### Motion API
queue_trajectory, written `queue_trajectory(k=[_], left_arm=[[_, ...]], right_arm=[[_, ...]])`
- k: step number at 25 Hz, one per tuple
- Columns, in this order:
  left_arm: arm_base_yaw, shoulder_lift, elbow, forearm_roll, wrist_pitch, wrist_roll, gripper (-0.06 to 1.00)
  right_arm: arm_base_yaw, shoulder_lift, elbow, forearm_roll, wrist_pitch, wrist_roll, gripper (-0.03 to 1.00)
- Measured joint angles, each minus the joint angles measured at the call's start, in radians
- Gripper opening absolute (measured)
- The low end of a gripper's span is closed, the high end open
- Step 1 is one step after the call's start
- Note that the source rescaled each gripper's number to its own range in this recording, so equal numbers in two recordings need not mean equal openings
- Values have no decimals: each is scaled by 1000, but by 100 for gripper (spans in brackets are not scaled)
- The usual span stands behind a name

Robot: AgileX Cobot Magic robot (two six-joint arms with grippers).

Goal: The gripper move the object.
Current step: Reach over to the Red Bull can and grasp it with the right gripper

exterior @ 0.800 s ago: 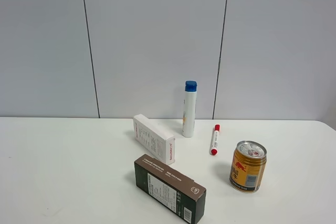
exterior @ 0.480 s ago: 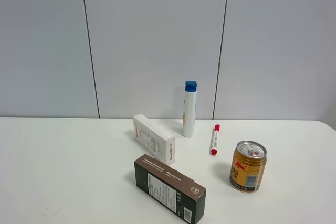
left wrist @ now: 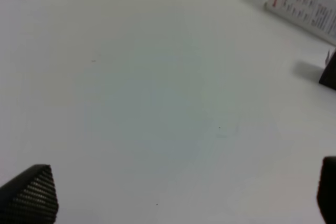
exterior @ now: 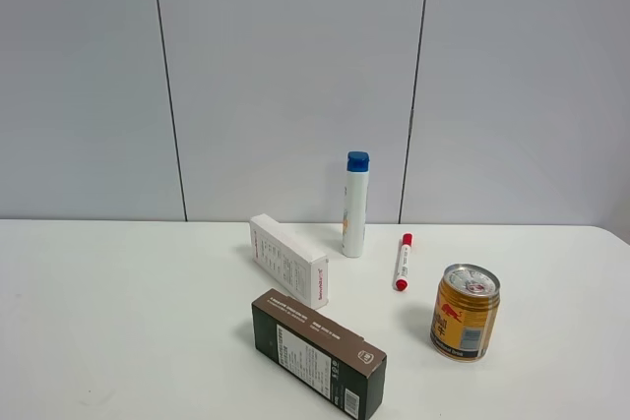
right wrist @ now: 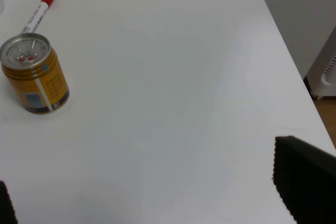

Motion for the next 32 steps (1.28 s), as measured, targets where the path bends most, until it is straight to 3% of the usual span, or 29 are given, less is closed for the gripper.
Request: queue_trajectory(k=[10, 16, 20, 26, 32], left_arm=[[0, 0, 0, 0, 0, 0, 100], [0, 0, 0, 0, 0, 0, 100], [0, 0, 0, 0, 0, 0, 100], [0, 0, 0, 0, 0, 0, 100], [0, 0, 0, 0, 0, 0, 100]], right_arm=[[0, 0, -7, 0, -11, -6, 100], [0, 181, -152, 0, -249, -30, 100], [0, 332, -224, 19, -303, -44, 100], [6, 641, -249, 19, -485, -99, 100], [156, 918, -249, 19, -584, -99, 100]])
